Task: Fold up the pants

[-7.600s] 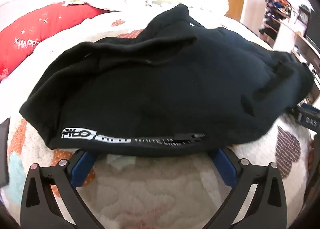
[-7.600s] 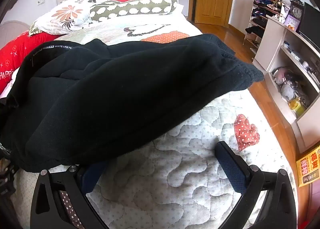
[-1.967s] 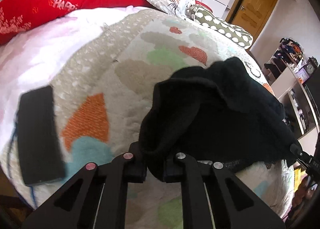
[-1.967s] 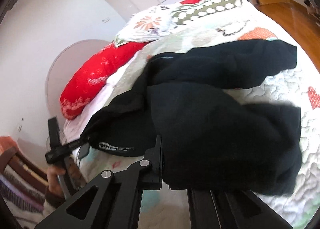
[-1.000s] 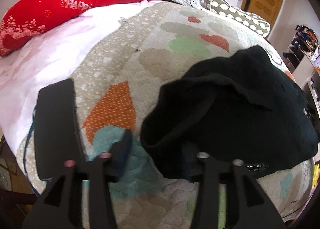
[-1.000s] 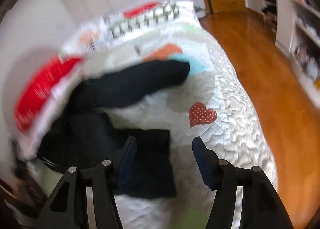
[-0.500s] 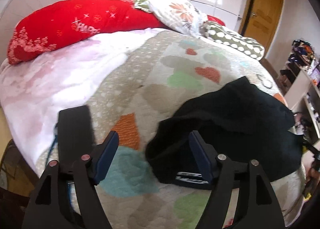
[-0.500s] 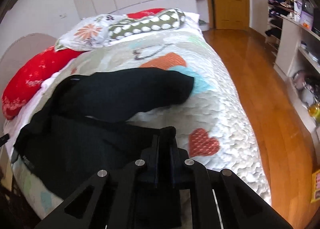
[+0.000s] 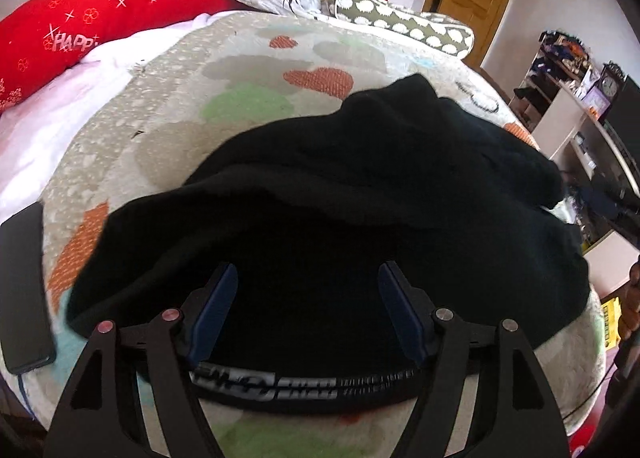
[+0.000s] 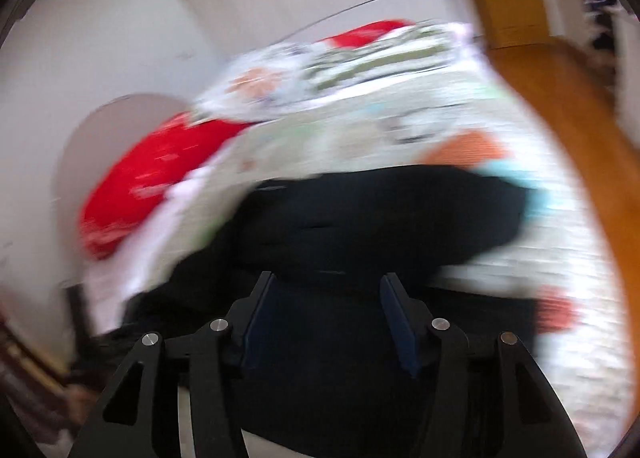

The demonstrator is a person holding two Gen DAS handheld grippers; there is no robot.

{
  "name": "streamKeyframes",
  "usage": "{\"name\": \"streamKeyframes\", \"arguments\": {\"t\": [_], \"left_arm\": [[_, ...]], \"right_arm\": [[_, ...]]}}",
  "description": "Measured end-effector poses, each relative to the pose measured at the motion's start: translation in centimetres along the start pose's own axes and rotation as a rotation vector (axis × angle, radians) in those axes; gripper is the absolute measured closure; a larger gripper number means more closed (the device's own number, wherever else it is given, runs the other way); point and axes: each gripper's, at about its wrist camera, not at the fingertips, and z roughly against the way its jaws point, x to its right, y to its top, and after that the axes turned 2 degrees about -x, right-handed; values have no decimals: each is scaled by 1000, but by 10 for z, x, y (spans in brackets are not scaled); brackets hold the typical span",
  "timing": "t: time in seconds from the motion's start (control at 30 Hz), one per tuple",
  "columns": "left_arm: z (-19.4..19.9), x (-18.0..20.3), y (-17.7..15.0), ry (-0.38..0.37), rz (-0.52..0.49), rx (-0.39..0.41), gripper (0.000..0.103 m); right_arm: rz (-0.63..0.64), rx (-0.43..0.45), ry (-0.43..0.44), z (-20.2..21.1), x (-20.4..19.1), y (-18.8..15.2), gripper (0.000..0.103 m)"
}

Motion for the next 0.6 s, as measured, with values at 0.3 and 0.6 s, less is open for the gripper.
{"name": "streamKeyframes", "arguments": {"t": [0.3, 0.6], "left_arm": [[9, -24, -4, 27, 3, 25, 30], [6, -58, 4, 8, 55, 26, 30]], "right_arm": [[58, -336, 180, -174, -82, 23, 49], [98, -236, 324, -233, -154, 83, 86]]}}
